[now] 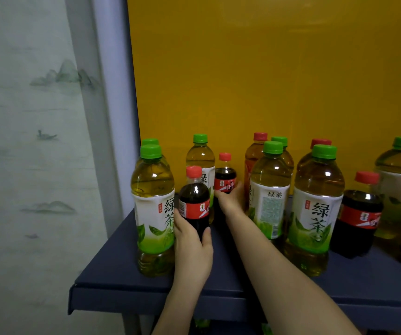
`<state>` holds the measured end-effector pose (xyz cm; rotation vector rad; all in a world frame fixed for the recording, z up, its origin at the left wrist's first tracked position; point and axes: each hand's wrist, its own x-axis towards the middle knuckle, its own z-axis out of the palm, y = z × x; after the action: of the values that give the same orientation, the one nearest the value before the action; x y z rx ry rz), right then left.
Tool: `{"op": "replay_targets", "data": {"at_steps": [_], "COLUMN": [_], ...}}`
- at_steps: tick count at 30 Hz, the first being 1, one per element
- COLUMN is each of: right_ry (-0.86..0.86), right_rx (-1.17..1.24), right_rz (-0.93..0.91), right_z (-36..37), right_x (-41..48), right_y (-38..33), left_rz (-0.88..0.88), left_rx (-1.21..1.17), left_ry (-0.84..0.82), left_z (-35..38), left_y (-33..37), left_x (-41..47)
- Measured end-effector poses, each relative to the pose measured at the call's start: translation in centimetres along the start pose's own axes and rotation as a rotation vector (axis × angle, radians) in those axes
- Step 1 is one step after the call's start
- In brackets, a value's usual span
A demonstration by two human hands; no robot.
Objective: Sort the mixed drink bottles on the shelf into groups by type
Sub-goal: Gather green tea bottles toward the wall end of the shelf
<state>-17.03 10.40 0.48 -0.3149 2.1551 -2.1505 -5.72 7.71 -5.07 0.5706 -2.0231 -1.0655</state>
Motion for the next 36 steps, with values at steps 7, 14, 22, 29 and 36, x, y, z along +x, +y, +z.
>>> {"op": "replay_targets", "data": {"at_steps": [7, 14, 22, 29, 36], "right_ry": [0.037, 0.014, -0.030, -0.011, -0.172], "right_rx": [-0.085, -0.130, -0.161, -0.181, -0.183], "right_rz": [-0.053, -0.116, -0.162, -0.219, -0.298], "right_z": [0.6, 0.6, -0.6, -1.2, -3.5], "right_x": [1.5, 0.9, -1.7, -5.2, -11.2], "right_y": [1.6, 2.9, 3.4, 3.8, 3.9], "left_rz": [-0.056, 0.000, 0.070, 0.088, 0.072], "left_rx": [0.019, 0.082, 0.086, 0.017, -0.089], "left_ry": [0.017, -0.017, -0.039, -0.036, -0.008], "left_z": [0.5, -0.2, -2.5, -4.8, -7.2], "left_y": [-0.1, 0.7, 0.8, 0.8, -0.9], "left_x": [1.0, -1.4, -4.4, -6.4, -8.3]}}
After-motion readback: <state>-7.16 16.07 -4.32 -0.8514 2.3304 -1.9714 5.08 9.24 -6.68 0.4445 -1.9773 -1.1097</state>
